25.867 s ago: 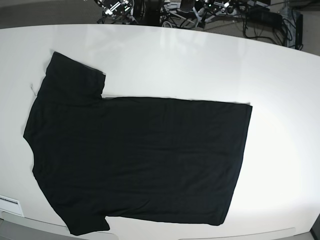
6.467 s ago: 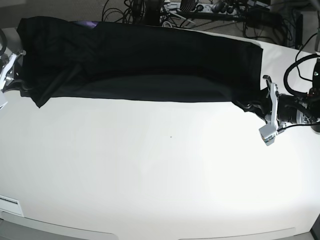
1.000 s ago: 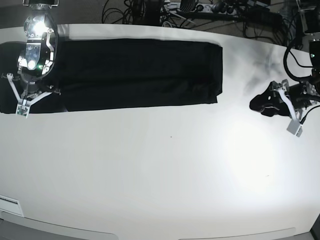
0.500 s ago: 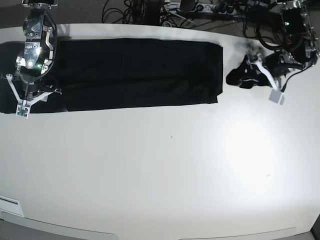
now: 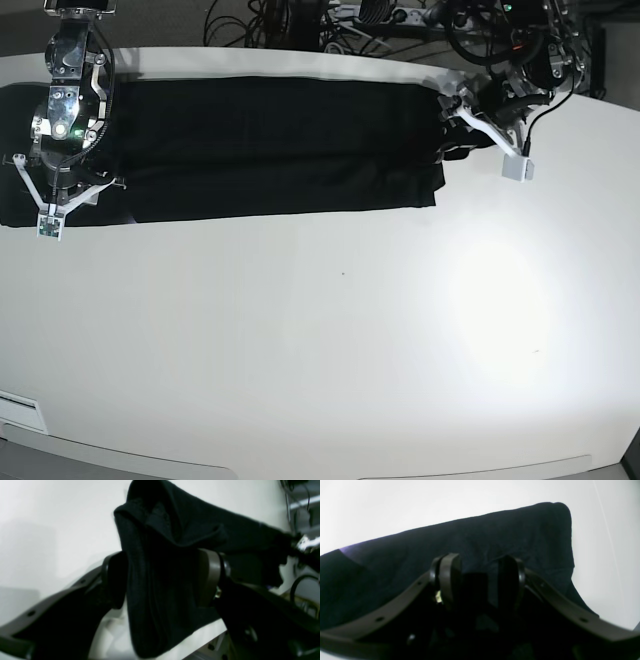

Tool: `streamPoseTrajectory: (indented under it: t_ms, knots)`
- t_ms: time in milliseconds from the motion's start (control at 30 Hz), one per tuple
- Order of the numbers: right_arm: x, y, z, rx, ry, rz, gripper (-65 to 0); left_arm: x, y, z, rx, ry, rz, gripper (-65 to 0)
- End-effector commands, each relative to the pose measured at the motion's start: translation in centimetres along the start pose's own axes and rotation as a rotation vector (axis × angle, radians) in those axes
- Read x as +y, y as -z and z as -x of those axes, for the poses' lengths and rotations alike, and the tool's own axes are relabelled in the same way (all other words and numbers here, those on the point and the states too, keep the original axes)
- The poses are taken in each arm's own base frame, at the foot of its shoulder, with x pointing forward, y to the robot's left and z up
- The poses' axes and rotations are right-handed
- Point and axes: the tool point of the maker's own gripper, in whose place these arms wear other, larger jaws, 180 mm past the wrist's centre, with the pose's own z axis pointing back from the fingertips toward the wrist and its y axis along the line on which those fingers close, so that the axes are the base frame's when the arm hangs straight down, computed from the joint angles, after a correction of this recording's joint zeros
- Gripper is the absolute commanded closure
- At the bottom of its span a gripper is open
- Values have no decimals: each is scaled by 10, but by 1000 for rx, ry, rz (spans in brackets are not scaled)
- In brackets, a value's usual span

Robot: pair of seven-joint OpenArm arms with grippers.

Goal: Fold the T-shirt properly

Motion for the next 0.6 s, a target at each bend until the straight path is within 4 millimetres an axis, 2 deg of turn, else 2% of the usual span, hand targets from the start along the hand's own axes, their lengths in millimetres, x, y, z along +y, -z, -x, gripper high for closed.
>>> streamPoseTrajectory:
  t_ms: [0, 233, 333, 567]
  knots:
    - [-8, -3, -17, -56, -4, 22, -304, 1, -3, -5, -9, 17, -16, -408]
    - [-7, -3, -18, -60, -7, 20, -304, -2, -16, -30, -79, 118, -99, -408]
    - [-8, -3, -18, -60, -8, 20, -304, -5, -17, -33, -87, 130, -99, -408]
    - [-9, -2, -20, -64, -29, 19, -304, 29, -27, -36, -92, 89, -280, -408]
